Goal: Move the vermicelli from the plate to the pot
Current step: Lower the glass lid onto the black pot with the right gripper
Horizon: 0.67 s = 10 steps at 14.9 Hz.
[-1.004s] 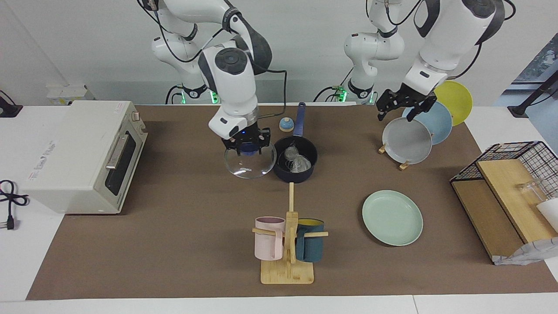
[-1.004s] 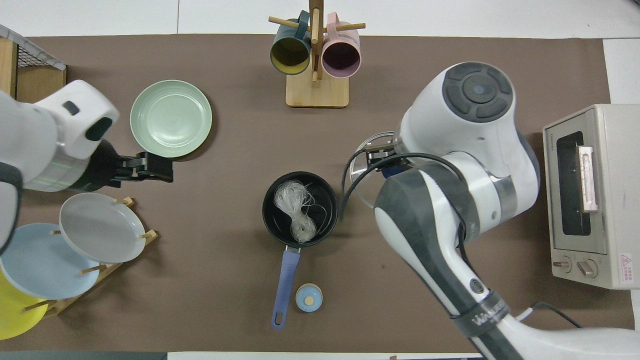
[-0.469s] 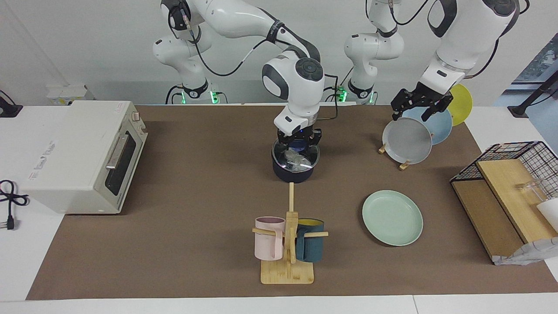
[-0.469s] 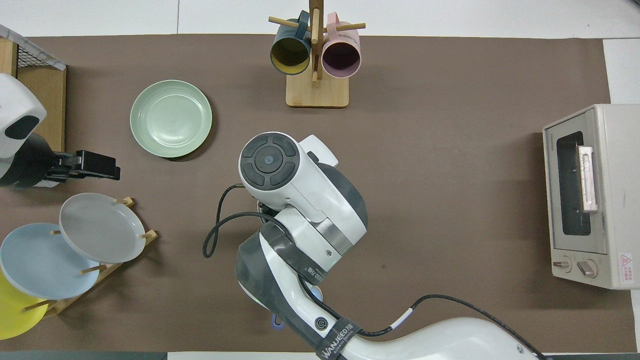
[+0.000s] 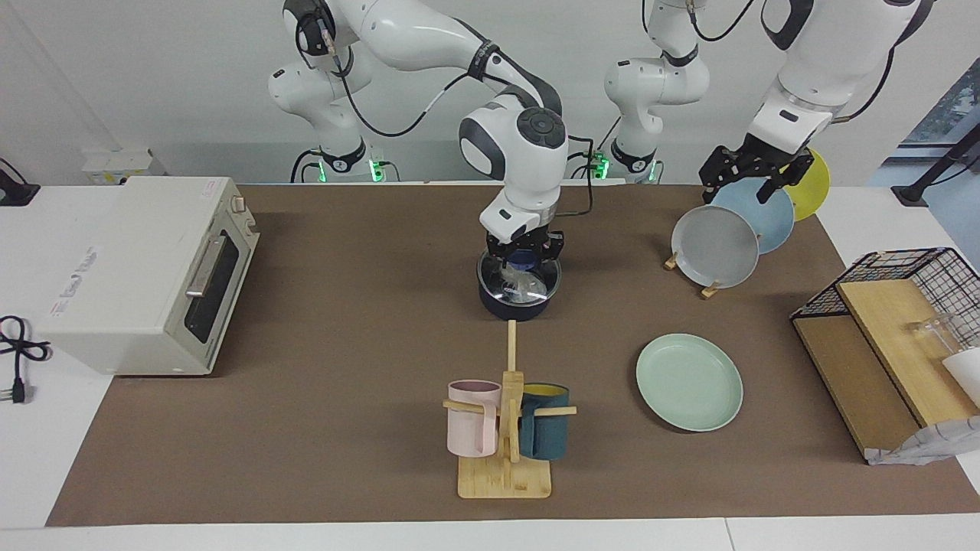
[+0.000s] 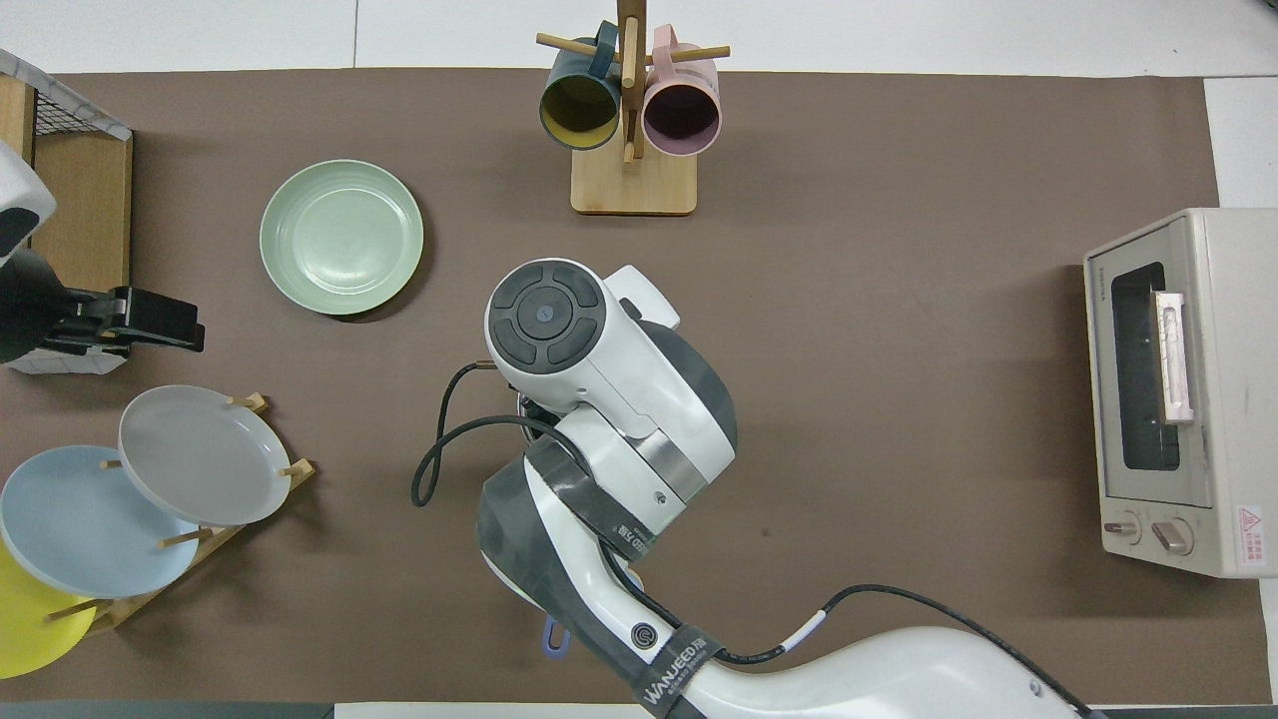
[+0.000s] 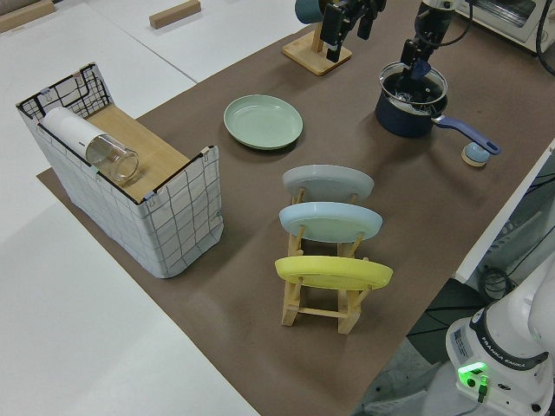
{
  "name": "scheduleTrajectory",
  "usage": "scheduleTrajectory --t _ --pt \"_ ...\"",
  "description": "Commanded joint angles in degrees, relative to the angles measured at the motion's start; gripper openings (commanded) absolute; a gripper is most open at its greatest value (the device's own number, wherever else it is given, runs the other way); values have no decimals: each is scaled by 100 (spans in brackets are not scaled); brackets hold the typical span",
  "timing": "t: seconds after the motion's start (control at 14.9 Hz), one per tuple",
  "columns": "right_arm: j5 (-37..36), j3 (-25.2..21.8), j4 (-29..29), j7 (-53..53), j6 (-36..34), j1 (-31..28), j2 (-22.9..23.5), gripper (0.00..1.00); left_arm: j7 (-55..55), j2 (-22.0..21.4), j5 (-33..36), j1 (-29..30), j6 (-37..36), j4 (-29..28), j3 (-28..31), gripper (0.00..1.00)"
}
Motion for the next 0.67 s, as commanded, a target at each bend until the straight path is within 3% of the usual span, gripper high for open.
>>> scheduleTrajectory --t 0.0,0.6 --pt "-38 39 -127 138 170 -26 -40 0 26 359 284 -20 -287 573 -16 100" --pt "-64 39 -207 208 92 -9 -84 0 44 307 293 -20 39 160 -34 100"
